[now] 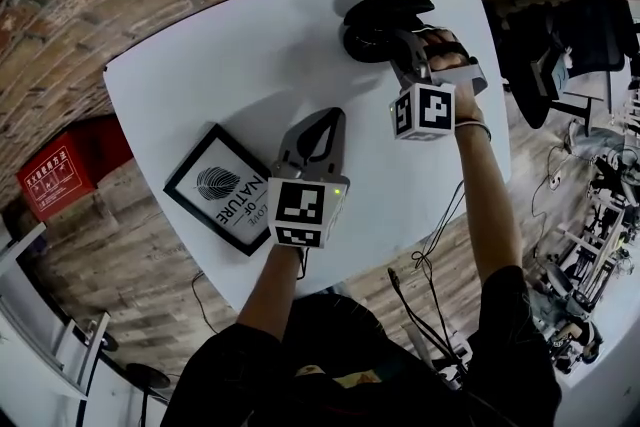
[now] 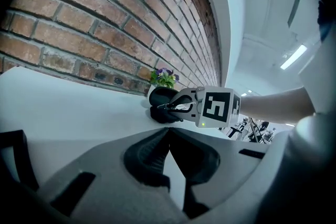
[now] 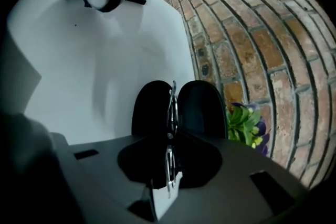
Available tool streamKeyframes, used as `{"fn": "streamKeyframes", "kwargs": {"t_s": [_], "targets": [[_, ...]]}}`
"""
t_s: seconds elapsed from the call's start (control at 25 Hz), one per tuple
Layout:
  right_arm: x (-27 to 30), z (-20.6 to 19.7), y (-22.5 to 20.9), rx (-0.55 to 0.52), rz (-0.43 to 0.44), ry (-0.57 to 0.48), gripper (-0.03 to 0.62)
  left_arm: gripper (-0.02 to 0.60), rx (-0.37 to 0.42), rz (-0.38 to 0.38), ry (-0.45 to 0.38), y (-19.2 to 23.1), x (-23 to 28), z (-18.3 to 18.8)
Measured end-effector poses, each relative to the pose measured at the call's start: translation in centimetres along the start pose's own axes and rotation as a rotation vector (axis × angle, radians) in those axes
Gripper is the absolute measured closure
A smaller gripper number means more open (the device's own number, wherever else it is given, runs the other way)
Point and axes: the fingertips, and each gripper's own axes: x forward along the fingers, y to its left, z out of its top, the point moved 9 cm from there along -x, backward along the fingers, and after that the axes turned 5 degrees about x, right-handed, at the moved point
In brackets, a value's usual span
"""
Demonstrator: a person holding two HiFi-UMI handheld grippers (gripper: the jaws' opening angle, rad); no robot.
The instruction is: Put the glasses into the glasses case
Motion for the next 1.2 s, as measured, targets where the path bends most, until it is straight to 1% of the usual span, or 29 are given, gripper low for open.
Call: {"fn": "streamKeyframes", "kwargs": {"t_s": [0.2, 0.36, 0.52, 0.6, 0.68, 0.76, 0.88, 1.0, 1.08, 1.2], "targets": [[0.8, -0.2, -0.1, 0.002, 0.109, 0.01, 0.524, 0.572, -0.001, 0.006, 0.007, 0.2, 0.1, -0.2], [0.8, -0.1, -0.8, -0.014, 0.184, 0.011, 0.492, 0.572, 0.004, 0.01, 0.005, 0.3, 0.1, -0.2], [-0.3, 0.1, -1.5, -0.034, 0.224, 0.007, 0.501, 0.574, -0.006, 0.017, -0.004, 0.4, -0.1, -0.2], [-1.2, 0.1, -1.8, -0.022, 0.239, 0.005, 0.504, 0.574, -0.005, 0.021, -0.004, 0.1, -0.1, -0.2], [-2.1, 0.0, -1.9, 0.014, 0.223, -0.004, 0.512, 0.574, -0.002, 0.03, -0.003, -0.3, -0.4, -0.2], [-3.2, -0.1, -1.9, 0.086, 0.172, -0.025, 0.527, 0.574, 0.004, 0.047, -0.012, -0.5, -0.7, 0.1], [-5.7, -0.3, -1.8, 0.258, 0.072, -0.072, 0.564, 0.574, 0.015, 0.075, -0.032, -1.3, -1.6, 0.8], [-9.0, -0.1, -1.1, 0.488, 0.008, -0.157, 0.588, 0.574, 0.012, 0.106, -0.06, -2.5, -3.0, 1.5], [-11.1, 0.1, -0.5, 0.636, -0.022, -0.219, 0.588, 0.574, 0.015, 0.131, -0.08, -3.3, -3.8, 1.9], [-14.0, 0.0, 0.9, 0.874, -0.048, -0.327, 0.588, 0.574, 0.046, 0.172, -0.107, -4.5, -5.1, 2.8]]}}
